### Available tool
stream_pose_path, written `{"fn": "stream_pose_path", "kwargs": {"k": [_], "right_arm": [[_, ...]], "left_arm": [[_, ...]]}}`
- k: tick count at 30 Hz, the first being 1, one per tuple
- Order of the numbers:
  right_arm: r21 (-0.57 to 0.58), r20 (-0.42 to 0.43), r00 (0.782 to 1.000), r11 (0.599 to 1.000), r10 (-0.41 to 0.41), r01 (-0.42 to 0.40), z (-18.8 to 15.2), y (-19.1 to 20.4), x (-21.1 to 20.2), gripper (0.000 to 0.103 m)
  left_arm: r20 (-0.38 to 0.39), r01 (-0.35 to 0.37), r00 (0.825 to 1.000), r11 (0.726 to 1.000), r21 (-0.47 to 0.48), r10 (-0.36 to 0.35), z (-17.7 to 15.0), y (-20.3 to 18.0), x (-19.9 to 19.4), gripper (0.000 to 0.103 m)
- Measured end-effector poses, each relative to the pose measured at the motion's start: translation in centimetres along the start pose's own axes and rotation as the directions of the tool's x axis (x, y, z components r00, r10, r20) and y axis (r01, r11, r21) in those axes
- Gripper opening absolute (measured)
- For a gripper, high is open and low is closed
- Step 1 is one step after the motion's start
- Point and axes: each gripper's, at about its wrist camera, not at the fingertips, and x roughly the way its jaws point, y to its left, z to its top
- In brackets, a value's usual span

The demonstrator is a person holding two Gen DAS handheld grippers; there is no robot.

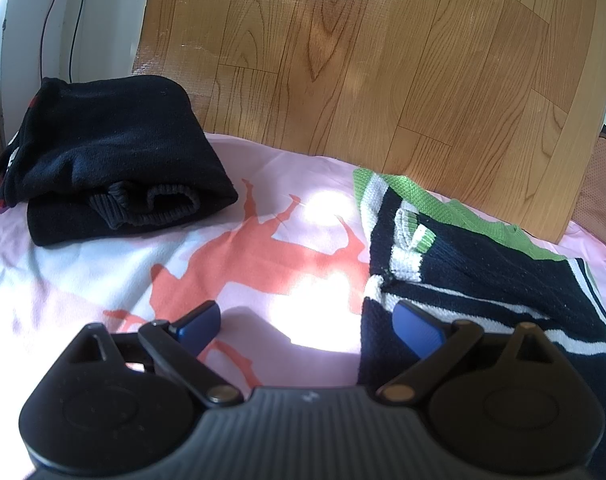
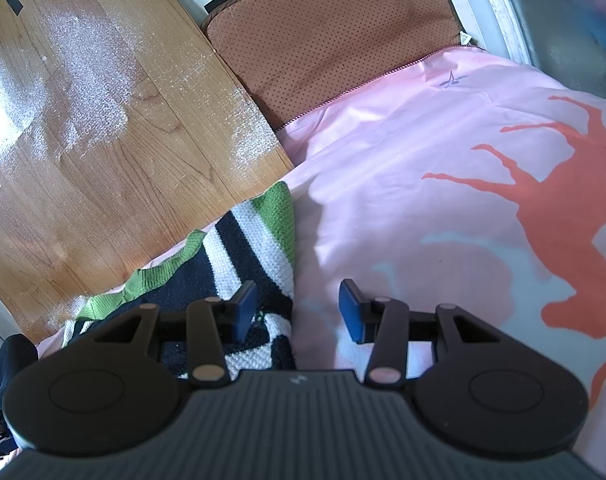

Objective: Fold small clothes

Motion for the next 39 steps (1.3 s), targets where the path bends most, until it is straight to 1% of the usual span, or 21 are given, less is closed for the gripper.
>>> {"fn": "stream_pose_path", "kwargs": {"k": [39], "right_arm": [[0.001,-0.001,1.000,1.000,0.002,-0.002,0.02,-0.05,0.01,0.050]], "left_arm": [[-0.001,0.002,1.000,1.000,0.003,-0.002,-0.03,-0.07,0.11,0.097]]}}
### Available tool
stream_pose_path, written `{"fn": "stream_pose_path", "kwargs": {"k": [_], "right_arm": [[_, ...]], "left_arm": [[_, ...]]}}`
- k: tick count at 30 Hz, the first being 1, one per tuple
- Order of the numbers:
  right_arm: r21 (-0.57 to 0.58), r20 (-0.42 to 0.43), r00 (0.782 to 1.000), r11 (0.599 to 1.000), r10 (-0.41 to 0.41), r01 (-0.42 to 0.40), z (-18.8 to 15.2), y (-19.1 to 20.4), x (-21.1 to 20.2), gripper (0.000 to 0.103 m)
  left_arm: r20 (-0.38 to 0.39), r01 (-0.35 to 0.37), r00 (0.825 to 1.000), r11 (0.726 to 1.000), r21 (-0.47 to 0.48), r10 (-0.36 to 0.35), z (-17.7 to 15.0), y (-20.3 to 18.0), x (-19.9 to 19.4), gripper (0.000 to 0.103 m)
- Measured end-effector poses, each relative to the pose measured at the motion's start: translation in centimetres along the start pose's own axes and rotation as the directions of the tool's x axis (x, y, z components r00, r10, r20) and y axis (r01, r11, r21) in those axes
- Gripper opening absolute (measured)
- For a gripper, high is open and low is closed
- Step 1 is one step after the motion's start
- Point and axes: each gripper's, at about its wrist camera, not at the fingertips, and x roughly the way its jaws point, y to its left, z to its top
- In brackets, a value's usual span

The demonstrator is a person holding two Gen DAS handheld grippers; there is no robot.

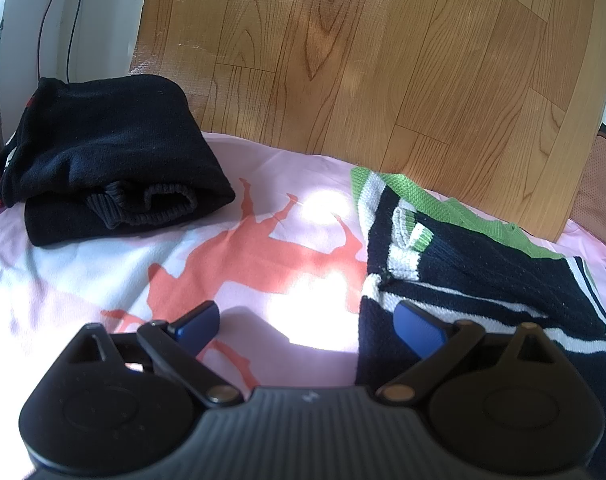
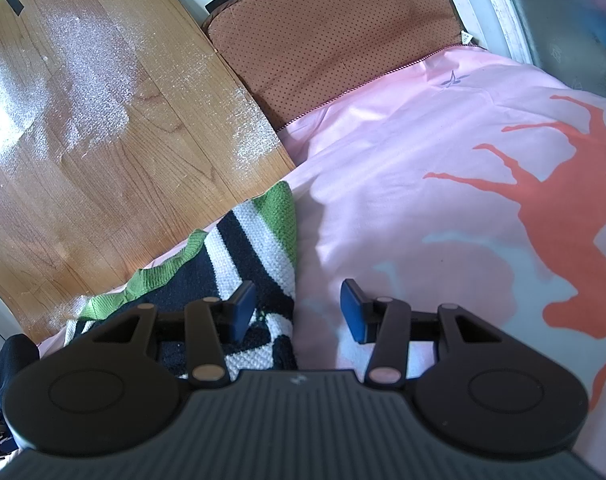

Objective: Fold small clothes

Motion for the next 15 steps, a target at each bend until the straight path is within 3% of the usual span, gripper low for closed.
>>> {"fn": "stream_pose_path", "kwargs": {"k": [15], "right_arm": [[0.000,-0.001,1.000,1.000,0.001,-0.001,0.01,-0.03,0.01,0.050]], "left_arm": [[0.000,-0.001,1.000,1.000,0.000,0.001,-0.02,-0.06,0.04,0.097]]}}
